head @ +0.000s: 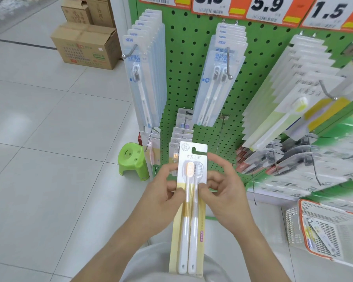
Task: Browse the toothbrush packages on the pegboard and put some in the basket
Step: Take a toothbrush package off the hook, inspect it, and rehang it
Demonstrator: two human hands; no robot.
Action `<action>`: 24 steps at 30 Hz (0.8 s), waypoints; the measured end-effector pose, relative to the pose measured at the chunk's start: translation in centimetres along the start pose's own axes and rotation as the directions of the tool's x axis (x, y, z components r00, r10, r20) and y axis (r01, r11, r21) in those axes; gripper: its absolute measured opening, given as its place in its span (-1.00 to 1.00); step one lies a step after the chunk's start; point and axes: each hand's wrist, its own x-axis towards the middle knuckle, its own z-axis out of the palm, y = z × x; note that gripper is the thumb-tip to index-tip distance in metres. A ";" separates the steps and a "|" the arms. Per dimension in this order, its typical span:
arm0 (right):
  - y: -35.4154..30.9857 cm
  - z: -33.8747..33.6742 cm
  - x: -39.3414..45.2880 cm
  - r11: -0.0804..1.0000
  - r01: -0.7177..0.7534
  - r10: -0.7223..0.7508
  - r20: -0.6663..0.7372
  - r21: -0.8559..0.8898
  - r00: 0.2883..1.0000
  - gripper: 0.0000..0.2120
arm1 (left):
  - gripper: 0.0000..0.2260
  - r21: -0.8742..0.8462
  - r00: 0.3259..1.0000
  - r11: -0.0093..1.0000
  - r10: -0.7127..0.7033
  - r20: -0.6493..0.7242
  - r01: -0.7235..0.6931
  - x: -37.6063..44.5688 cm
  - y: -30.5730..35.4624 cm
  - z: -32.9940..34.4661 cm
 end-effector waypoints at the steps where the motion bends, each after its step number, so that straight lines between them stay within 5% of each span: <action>1: -0.1 0.1 0.0 1.000 0.004 -0.004 0.005 0.001 1.000 -0.37 | -0.66 -0.017 1.000 1.000 0.000 -0.013 0.000 0.1 0.1 0.0; 8: -0.1 0.2 -0.5 0.999 0.040 -0.039 0.061 -0.010 0.997 -0.40 | -0.71 -0.054 1.000 0.998 -0.018 -0.025 0.017 0.1 0.6 -0.2; 14: 0.0 0.9 -0.7 0.999 0.047 -0.046 0.103 -0.010 0.994 -0.41 | -0.77 -0.085 0.982 0.996 -0.049 -0.183 0.034 0.3 0.6 0.3; 19: 1.0 1.6 -1.2 0.991 -0.081 0.098 0.168 -0.103 0.981 -0.56 | -0.77 -0.069 0.925 0.996 -0.076 -0.372 0.055 1.0 0.0 -0.9; 24: 1.3 1.9 -1.3 0.998 -0.056 0.056 0.063 -0.008 0.996 -0.68 | -0.72 -0.064 0.960 0.991 -0.128 -0.251 0.115 0.5 0.4 -1.5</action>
